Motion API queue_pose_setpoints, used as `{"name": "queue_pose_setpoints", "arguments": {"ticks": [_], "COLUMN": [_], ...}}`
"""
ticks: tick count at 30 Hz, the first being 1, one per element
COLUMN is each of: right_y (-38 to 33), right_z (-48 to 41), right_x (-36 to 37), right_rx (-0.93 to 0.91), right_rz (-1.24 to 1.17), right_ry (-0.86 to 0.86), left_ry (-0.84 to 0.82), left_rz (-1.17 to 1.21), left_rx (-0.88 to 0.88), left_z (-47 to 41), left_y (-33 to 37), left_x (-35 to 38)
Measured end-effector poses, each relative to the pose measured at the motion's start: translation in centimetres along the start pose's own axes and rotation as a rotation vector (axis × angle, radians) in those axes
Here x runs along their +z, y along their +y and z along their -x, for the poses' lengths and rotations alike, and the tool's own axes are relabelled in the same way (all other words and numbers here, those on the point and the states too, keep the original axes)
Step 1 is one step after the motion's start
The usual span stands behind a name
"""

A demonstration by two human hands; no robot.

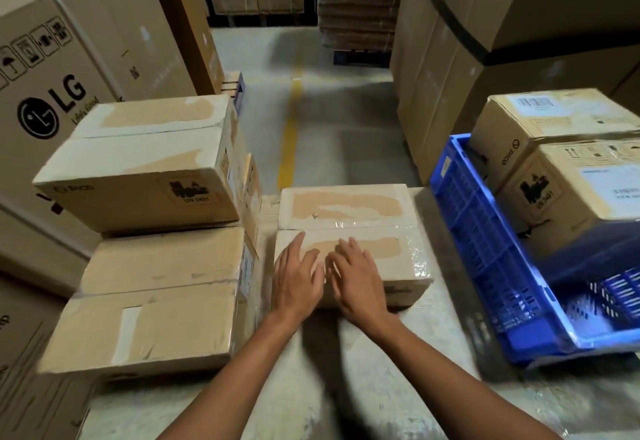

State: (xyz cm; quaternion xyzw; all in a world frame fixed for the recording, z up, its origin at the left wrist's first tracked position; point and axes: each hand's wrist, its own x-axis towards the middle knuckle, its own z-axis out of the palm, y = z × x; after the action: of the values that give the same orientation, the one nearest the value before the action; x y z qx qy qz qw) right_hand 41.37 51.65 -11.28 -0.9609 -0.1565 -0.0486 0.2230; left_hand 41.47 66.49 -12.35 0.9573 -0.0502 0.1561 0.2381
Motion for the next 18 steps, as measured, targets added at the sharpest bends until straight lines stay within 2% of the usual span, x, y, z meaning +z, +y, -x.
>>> {"name": "queue_pose_setpoints", "arguments": {"ticks": [2,5,9,15,18], "right_y": [-0.5,-0.6,0.1,1.5,1.4], "right_z": [-0.5,-1.4,-4.1,-6.4,-7.7], "right_x": [0.4,1.0,0.3,-0.5,-1.4], "right_rx": [0.004,0.004,0.004,-0.057,-0.079], "right_rz": [0.029,0.127,0.157,0.249,0.316], "right_ry": [-0.101,-0.2,-0.313,-0.391,-0.389], "left_ry": [-0.069,-0.272,-0.436,-0.497,-0.42], "left_rz": [-0.075,-0.255,-0.332,-0.37,-0.388], "left_rx": [0.008,-0.037,-0.026,0.027,0.067], "left_z": [0.2,-0.2,-3.3,-5.4,-6.7], "left_y": [-0.1,0.2,-0.4,-1.8,-1.4], "left_x": [0.2,0.2,-0.5,-0.9,-1.2]}}
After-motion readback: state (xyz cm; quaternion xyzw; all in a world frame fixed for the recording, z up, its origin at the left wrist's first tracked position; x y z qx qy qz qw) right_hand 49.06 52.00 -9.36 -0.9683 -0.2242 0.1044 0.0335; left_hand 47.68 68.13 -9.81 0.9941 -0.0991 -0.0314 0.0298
